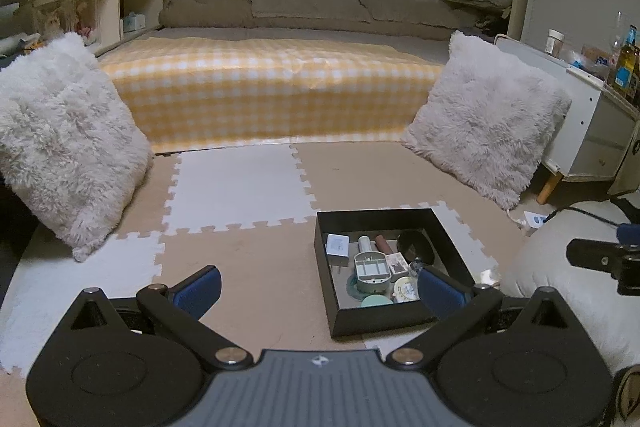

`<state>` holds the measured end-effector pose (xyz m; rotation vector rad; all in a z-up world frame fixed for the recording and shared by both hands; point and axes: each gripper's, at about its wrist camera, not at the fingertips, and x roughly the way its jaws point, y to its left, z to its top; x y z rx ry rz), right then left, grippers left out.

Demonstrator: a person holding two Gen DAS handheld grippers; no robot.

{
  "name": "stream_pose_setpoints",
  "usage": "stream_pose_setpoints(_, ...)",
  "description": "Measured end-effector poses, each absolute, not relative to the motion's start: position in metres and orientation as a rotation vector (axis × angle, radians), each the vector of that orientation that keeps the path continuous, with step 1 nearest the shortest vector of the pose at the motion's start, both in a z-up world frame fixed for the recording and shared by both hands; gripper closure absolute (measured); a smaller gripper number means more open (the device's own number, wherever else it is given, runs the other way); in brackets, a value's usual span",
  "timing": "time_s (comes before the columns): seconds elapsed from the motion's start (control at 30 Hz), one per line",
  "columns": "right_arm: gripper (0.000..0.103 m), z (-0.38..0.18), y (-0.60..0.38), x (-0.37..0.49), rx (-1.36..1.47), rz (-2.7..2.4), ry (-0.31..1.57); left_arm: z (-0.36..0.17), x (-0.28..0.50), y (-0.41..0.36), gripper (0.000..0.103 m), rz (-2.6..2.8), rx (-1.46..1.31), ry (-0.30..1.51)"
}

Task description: Organize rigid objects

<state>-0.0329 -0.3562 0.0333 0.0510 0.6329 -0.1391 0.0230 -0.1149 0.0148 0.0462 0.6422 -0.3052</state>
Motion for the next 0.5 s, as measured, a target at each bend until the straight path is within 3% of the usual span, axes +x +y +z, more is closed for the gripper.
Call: stream_pose_setpoints(0.5,0.000,0.016,-0.347,-0.060,0.006,-0.176,0.602,0.012,-0.006,-0.106,0.000,-0.294,0.053,0.564)
